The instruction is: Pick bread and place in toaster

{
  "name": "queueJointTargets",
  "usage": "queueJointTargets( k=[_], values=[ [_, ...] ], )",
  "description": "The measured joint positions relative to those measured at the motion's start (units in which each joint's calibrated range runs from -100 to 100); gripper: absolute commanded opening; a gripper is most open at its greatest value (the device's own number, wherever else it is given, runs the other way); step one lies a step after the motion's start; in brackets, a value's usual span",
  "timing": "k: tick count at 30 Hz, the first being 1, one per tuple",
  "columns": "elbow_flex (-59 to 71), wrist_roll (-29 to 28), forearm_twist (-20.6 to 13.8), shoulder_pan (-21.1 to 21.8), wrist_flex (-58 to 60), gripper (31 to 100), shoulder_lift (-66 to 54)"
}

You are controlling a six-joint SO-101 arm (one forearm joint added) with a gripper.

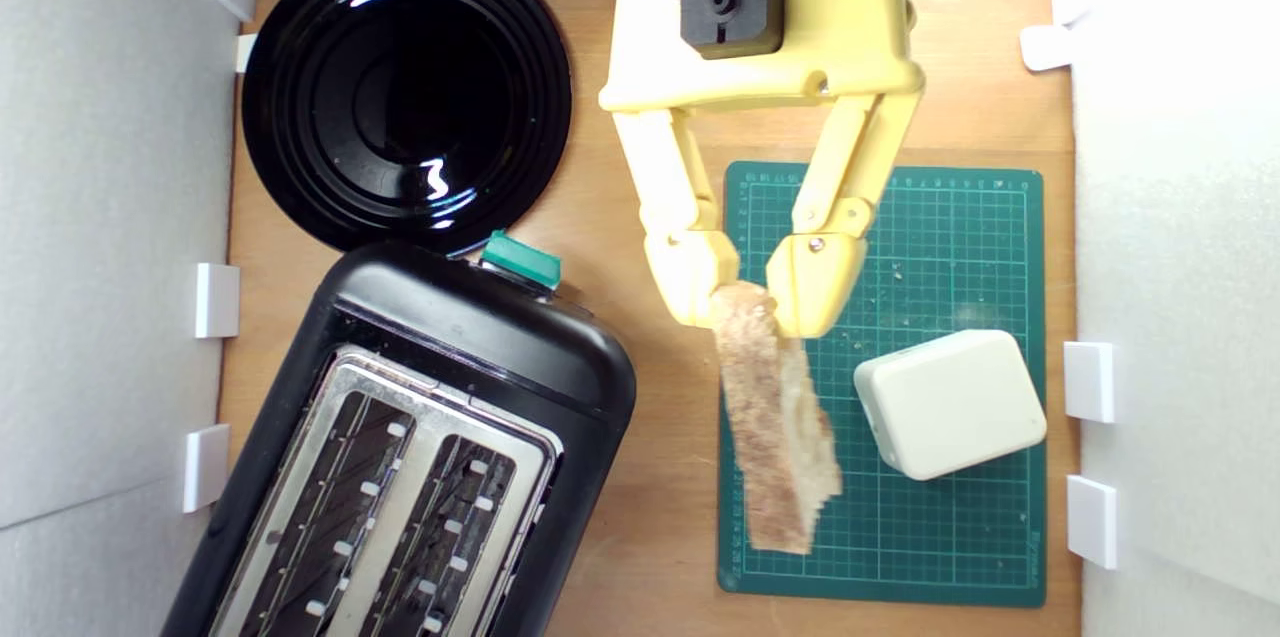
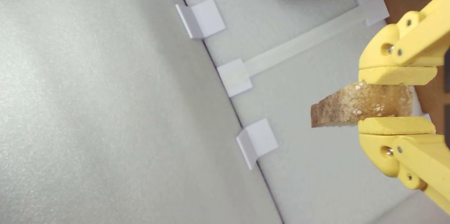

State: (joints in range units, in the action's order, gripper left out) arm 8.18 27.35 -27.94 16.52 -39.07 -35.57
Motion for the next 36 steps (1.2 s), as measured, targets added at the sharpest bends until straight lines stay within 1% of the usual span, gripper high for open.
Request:
queueJointTargets(
  k=[2, 4, 8, 10, 11, 17, 22, 25, 26, 30, 36],
  values=[
    [-0.83, 1.24, -2.31, -1.10, -1.69, 48.9, 0.00],
    [-2.31, 2.23, -3.02, -2.38, -2.88, 48.9, 0.00],
    [-5.92, 5.54, -3.47, -5.22, -5.85, 48.9, 0.00],
    [-6.47, 6.93, -3.47, -6.59, -6.61, 48.9, -0.08],
    [-6.47, 8.18, -3.47, -8.05, -6.86, 48.9, -0.08],
    [-6.47, 12.26, -3.38, -12.36, -9.41, 48.9, -0.08],
    [-8.14, 14.80, -3.47, -13.55, -13.39, 48.9, -0.08],
    [-8.51, 15.42, -3.47, -14.46, -13.98, 48.9, -0.08],
    [-8.51, 15.89, -3.38, -15.47, -14.15, 48.9, -0.08],
    [-8.51, 16.71, -3.47, -16.11, -14.15, 48.9, -0.08],
    [-16.00, 16.92, -3.47, -16.29, -14.32, 48.9, 4.54]
  ],
)
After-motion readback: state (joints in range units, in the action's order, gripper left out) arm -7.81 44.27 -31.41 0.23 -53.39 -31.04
